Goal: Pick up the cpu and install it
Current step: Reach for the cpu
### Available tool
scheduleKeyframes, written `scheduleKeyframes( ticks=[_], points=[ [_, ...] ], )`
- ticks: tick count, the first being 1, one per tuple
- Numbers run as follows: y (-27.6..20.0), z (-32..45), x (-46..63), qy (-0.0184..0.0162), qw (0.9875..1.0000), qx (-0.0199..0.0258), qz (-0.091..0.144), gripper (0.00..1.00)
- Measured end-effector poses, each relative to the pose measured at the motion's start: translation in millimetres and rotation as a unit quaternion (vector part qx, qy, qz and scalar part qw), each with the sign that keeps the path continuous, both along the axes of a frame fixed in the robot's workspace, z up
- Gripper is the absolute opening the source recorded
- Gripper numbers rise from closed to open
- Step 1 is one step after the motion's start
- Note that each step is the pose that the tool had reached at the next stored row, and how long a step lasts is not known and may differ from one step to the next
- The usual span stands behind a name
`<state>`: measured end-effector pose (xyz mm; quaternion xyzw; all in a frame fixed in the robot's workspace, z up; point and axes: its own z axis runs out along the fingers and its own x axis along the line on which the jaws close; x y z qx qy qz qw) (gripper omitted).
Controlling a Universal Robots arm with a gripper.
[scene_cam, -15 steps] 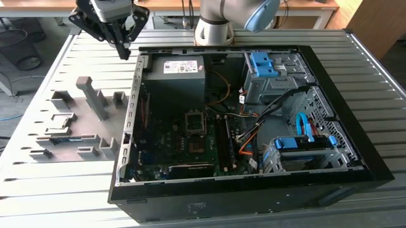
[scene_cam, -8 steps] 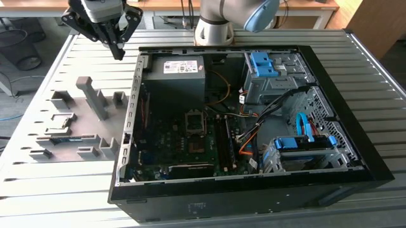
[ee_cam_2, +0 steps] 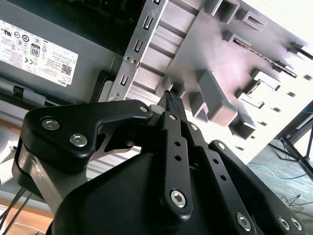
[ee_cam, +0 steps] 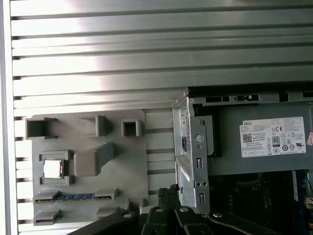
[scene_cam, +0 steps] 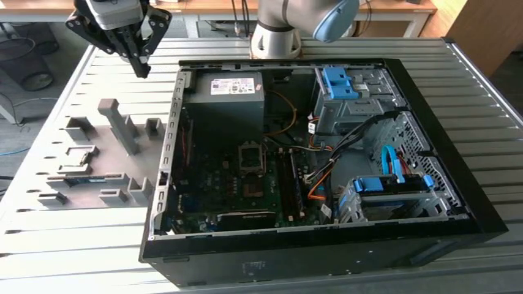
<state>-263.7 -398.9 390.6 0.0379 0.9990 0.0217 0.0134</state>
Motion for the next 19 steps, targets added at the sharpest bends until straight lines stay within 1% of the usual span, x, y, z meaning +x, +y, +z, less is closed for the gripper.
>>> scheduleKeyframes(
  ticks=[8, 19],
  points=[
    [0.0, -0.6, -12.6, 0.0000, 1.0000, 0.0000, 0.000, 0.10],
    [0.0, -1.1, -22.1, 0.0000, 1.0000, 0.0000, 0.000, 0.10]
  ],
)
